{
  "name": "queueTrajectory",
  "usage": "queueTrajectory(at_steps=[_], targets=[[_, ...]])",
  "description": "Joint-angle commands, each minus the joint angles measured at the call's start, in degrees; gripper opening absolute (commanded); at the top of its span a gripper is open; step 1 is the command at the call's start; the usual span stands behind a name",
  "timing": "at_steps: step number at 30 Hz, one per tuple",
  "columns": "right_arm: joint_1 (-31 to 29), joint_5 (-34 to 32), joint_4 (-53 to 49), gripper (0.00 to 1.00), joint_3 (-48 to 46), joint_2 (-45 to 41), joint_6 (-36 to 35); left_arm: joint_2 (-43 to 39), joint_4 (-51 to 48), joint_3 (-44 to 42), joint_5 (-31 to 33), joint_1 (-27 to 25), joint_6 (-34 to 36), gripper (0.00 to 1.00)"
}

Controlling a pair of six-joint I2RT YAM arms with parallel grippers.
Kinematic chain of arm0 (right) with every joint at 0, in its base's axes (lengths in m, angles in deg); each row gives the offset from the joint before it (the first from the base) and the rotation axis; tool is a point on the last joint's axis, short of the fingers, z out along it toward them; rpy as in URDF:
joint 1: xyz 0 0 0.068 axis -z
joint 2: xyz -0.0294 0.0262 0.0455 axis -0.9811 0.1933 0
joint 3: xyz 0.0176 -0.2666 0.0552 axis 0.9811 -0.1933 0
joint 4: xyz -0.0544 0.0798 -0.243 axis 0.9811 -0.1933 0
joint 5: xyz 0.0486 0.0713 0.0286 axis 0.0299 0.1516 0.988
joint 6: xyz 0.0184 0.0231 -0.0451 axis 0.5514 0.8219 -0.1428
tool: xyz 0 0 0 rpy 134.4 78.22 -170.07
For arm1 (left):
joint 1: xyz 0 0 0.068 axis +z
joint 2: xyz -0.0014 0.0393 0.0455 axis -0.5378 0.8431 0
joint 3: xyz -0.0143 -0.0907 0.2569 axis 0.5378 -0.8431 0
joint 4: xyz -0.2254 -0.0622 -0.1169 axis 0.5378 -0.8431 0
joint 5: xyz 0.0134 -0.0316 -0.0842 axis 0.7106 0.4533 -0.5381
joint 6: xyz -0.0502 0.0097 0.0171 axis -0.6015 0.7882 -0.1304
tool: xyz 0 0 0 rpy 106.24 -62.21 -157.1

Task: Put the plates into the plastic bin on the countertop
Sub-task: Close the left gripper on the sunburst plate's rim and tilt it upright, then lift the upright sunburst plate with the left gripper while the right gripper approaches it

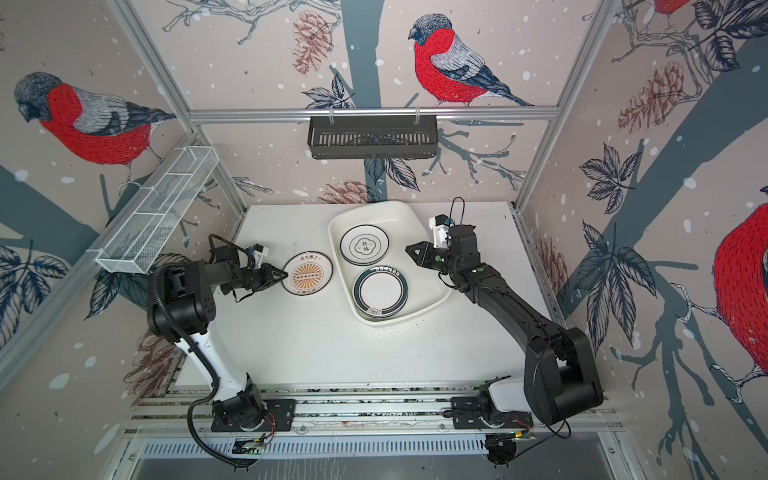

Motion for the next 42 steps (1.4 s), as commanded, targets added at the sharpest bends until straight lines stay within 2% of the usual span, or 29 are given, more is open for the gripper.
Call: queueTrajectory(at_steps=[1,17,28,38,42], targets=[[-0.07,0.26,2.58,0.24,-0.18,-0.34,0.07,-0.02,1.20,-0.54,-0.07,-0.04,-1.15,0.19],[-0.10,0.44,3.40,0.24,-0.67,-0.30,0.23,-1.80,3.24,-1.73,-1.21,-0.04,-5.04,0.00],[-0.06,0.17,3.44,0.27,-0.04,0.12,0.32,-7.88,2.23,-1.26,-1.42,0.13,-6.87,0.00],[-0.12,0.83,4.15,0.31,-0.16,-0.01,0.63,-13.87,-1.03,1.49,2.54,0.14,-8.90,0.00],[-2.22,0.24,0.12,0.32,3.24,1.79,-2.66,-16.54,-1.76,2.92,4.47,0.14,-8.73,0.00]])
